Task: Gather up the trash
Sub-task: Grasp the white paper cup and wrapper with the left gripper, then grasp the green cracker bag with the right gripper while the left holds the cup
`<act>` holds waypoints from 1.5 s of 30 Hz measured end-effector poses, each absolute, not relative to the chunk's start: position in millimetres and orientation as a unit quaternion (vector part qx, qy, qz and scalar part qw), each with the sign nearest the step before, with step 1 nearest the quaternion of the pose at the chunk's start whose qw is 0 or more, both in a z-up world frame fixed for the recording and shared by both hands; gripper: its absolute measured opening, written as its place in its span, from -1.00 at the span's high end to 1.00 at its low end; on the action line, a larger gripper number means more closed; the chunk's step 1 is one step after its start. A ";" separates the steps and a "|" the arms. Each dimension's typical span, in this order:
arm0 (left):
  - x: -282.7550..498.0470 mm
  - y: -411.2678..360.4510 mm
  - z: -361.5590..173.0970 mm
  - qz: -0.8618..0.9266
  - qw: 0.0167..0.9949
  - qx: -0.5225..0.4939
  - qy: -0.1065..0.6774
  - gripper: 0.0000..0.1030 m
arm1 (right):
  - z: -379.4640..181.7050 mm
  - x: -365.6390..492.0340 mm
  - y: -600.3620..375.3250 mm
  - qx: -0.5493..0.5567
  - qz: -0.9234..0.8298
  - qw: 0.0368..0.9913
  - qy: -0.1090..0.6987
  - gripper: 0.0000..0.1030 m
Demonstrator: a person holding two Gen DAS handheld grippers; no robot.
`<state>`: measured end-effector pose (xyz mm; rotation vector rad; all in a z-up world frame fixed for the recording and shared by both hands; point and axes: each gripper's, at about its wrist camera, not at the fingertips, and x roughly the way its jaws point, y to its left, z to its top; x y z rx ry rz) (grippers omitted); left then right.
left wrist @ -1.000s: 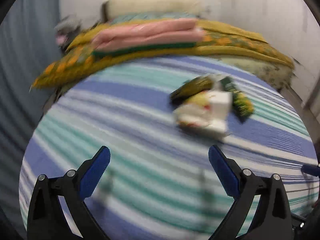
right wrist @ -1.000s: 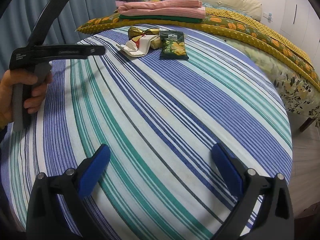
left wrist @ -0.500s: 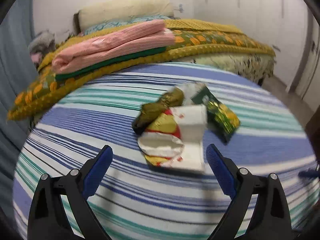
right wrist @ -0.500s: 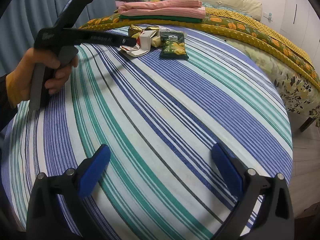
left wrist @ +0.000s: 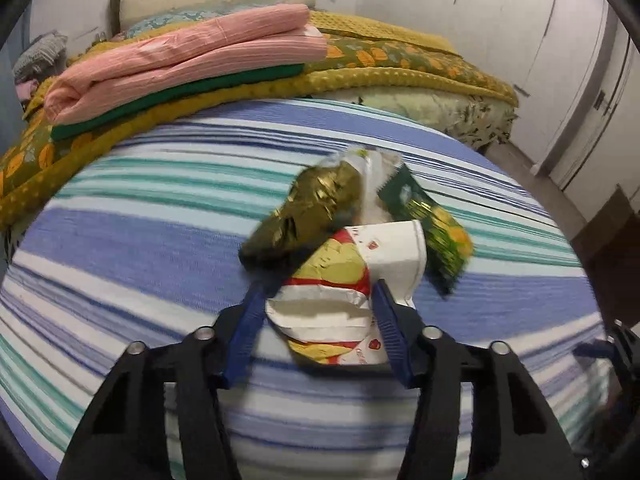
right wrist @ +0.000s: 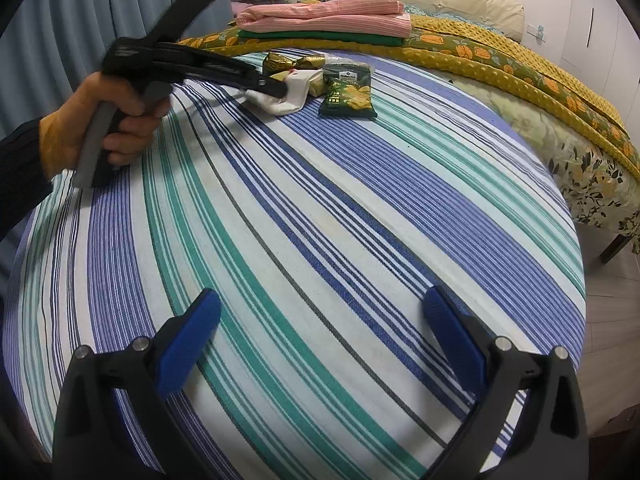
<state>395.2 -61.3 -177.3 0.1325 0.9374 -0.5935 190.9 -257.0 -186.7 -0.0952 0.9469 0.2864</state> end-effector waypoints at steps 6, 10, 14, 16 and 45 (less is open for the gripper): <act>314.6 -57.6 -173.6 -0.306 0.830 0.096 0.455 -0.05 | -186.5 190.7 -257.4 -0.045 0.138 0.879 0.454 -0.91; 274.4 -59.2 -167.0 -0.337 0.817 0.133 0.449 -0.43 | -186.4 190.7 -257.7 -0.045 0.137 0.879 0.454 -0.91; 284.4 -60.0 -164.2 -0.322 0.830 0.153 0.429 -0.66 | -186.4 190.6 -257.8 -0.045 0.137 0.879 0.454 -0.91; 297.9 -66.4 -168.3 -0.332 0.825 0.152 0.431 -0.69 | -186.4 190.6 -257.8 -0.045 0.137 0.879 0.454 -0.91; 223.1 18.1 -168.4 -0.240 0.873 0.067 0.420 -0.42 | -184.6 191.2 -264.1 -0.031 0.131 0.883 0.449 -0.91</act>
